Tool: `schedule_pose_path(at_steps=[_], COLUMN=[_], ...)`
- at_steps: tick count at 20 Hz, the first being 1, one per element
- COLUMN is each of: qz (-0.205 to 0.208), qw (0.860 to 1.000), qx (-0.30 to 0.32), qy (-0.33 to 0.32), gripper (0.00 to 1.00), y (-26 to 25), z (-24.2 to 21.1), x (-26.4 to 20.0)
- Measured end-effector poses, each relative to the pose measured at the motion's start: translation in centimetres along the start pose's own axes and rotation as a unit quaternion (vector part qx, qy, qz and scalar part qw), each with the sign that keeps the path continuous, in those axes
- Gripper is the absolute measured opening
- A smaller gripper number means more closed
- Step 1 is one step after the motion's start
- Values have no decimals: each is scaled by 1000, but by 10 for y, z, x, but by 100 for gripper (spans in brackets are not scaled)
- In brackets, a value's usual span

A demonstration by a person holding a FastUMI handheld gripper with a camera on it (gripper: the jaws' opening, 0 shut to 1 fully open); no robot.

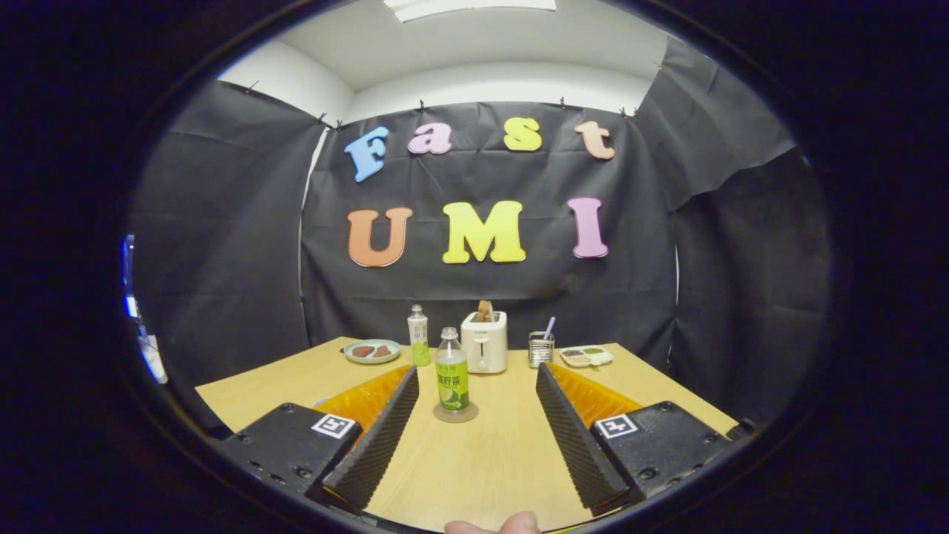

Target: Take the bottle from table, then pour the juice into the cup, finally place the bottle on the coaster

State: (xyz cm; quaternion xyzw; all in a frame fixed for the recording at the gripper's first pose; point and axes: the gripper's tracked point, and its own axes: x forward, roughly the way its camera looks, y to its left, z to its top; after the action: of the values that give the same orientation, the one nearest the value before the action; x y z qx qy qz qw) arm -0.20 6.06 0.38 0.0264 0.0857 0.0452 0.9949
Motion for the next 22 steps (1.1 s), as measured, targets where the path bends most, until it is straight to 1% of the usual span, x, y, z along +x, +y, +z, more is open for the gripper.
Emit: schedule_pose_path(at_steps=[1, 2, 6, 9, 11, 15, 18, 22], qz=[13, 17, 0, -3, -4, -1, -3, -9], qw=[1000, 1000, 1000, 999, 998, 998, 999, 999], qx=[0, 0, -7, -33, -40, -39, -15, -25], qy=[8, 5, -23, -24, -37, -46, -47, -48], gripper=[100, 100, 100, 100, 100, 100, 100, 100], y=[6, 9, -4, 2, 2, 3, -1, -2], z=[-4, -5, 5, 4, 16, 20, 16, 19], x=[-8, -17, -40, -48, -59, -73, -80, -88])
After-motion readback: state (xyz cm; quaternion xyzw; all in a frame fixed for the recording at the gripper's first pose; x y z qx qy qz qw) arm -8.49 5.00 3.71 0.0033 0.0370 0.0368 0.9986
